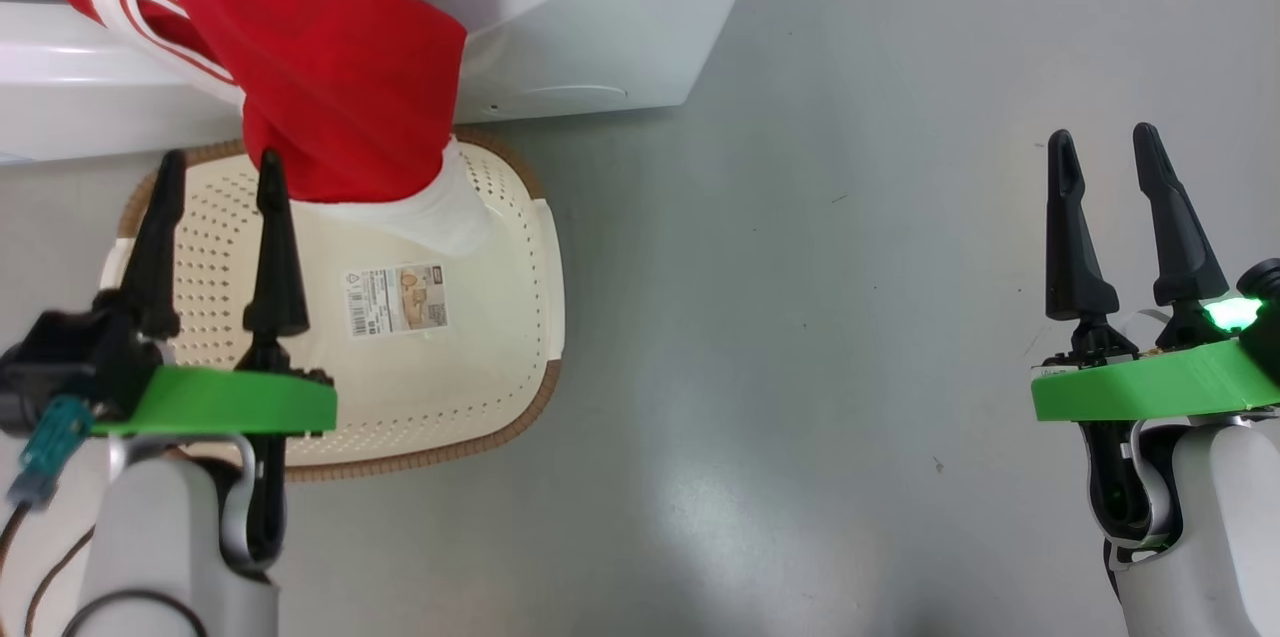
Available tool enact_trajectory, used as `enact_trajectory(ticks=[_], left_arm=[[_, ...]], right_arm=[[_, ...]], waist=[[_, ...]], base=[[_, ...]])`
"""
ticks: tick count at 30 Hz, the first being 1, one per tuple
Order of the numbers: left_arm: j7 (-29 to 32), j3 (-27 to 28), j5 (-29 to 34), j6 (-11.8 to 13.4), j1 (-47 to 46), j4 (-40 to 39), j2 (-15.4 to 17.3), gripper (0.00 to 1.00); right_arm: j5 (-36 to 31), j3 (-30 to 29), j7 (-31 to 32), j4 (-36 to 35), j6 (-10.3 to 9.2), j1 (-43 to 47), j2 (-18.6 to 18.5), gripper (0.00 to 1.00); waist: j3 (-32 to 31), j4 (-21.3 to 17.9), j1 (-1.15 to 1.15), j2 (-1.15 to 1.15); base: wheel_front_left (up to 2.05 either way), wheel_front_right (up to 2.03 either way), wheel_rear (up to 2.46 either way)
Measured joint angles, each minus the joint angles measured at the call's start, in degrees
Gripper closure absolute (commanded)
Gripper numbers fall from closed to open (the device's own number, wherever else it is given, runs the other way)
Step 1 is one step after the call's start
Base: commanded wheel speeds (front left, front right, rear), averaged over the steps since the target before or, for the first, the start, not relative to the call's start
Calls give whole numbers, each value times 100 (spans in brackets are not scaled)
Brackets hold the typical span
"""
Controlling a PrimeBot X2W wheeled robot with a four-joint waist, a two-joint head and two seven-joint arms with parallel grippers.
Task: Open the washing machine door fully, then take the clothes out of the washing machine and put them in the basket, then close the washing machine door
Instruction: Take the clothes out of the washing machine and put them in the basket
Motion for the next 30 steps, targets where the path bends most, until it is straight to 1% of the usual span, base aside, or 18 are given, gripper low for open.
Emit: enact_trajectory(ticks=[5, 12, 22, 27, 30], left_arm=[[0, 4, -100, 0, 384, -476, 2, 0], [0, -69, -246, 36, 587, -799, 4, 0], [0, -122, -267, 66, 536, -821, 4, 0], [0, -31, -280, 58, 82, -704, 2, 0], [-1, -9, -241, 49, -299, -341, 32, 0]], right_arm=[[0, -7, 0, -2, 0, 5, 0, 0], [0, -13, 0, -9, 0, 79, 0, 0], [0, -23, 0, -8, 0, 79, 0, 0], [0, -25, 0, -12, 0, 76, 0, 0], [-1, -25, 0, -11, 0, 73, 0, 0]], waist=[[-26, 6, 0, 0], [6, 21, 0, 0], [34, 52, 0, 0], [63, 77, 0, 0], [84, 87, 0, 0]], base=[[0, 0, 0], [0, 0, 0], [0, 0, 0], [0, 0, 0], [0, 0, 0]])
